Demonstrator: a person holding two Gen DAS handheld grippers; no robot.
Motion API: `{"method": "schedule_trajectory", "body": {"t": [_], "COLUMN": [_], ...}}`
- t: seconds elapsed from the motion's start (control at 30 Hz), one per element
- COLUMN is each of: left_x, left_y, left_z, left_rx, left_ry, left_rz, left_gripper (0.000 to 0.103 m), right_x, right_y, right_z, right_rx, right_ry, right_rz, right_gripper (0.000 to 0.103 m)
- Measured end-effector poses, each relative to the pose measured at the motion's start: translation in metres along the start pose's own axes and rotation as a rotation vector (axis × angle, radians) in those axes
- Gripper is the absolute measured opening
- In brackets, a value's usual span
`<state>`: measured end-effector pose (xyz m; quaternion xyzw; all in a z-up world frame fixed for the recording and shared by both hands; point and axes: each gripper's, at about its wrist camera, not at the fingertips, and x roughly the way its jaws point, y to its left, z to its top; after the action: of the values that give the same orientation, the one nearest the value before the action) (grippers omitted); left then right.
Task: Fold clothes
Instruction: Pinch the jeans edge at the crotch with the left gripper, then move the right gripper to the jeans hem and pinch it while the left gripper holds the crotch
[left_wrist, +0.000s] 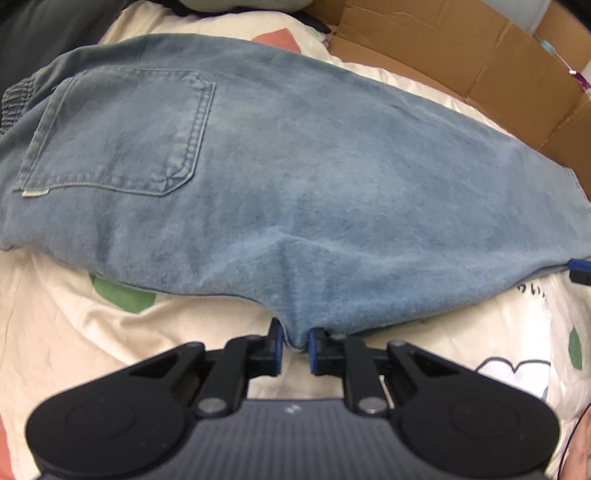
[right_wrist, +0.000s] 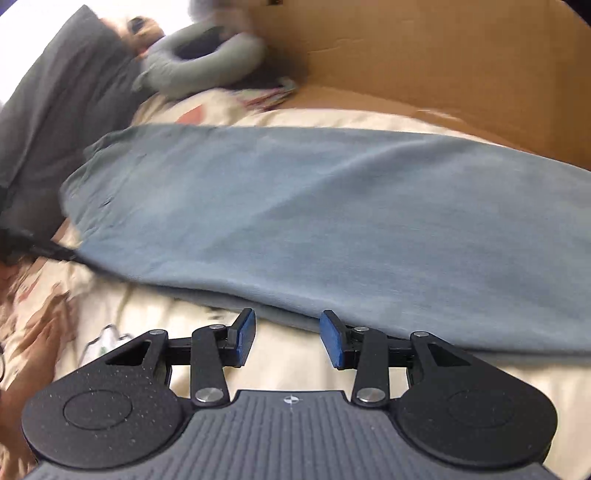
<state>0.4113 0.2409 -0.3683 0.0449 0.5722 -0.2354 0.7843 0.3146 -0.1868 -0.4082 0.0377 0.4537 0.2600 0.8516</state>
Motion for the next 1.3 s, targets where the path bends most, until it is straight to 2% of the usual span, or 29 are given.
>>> {"method": "schedule_trajectory", "body": {"t": [0.1, 0.23, 0.43, 0.53, 0.7, 0.87, 1.03, 1.17, 1.3], "left_x": [-0.004, 0.001, 0.015, 0.018, 0.024, 0.026, 0.026, 0.027, 0.027], "left_y": [0.0, 0.001, 0.007, 0.004, 0.004, -0.001, 0.001, -0.001, -0.004], "left_z": [0.004, 0.004, -0.003, -0.007, -0.007, -0.009, -0.006, -0.003, -0.002], "left_rx": [0.048, 0.038, -0.057, -0.066, -0.056, -0.042, 0.014, 0.02, 0.047], "left_ry": [0.011, 0.027, 0.006, 0.0, -0.022, -0.043, -0.018, 0.002, 0.014], "left_rz": [-0.006, -0.016, -0.054, -0.046, -0.041, -0.021, -0.026, -0.017, -0.011], "left_gripper": [0.013, 0.015, 0.024, 0.027, 0.03, 0.031, 0.032, 0.032, 0.032], "right_x": [-0.017, -0.035, -0.056, -0.059, -0.059, -0.06, -0.057, -0.054, -0.051], "right_y": [-0.021, -0.052, -0.098, -0.117, -0.142, -0.168, -0.184, -0.196, -0.203], "right_z": [-0.009, -0.028, -0.058, -0.066, -0.068, -0.077, -0.082, -0.086, -0.087], "right_rx": [0.07, 0.203, 0.445, 0.526, 0.651, 0.774, 0.861, 0.93, 0.944], "right_ry": [-0.029, -0.059, -0.111, -0.138, -0.228, -0.325, -0.412, -0.482, -0.547], "right_rz": [-0.074, -0.179, -0.301, -0.335, -0.334, -0.288, -0.269, -0.254, -0.279], "right_gripper": [0.046, 0.046, 0.046, 0.047, 0.047, 0.047, 0.047, 0.046, 0.046]}}
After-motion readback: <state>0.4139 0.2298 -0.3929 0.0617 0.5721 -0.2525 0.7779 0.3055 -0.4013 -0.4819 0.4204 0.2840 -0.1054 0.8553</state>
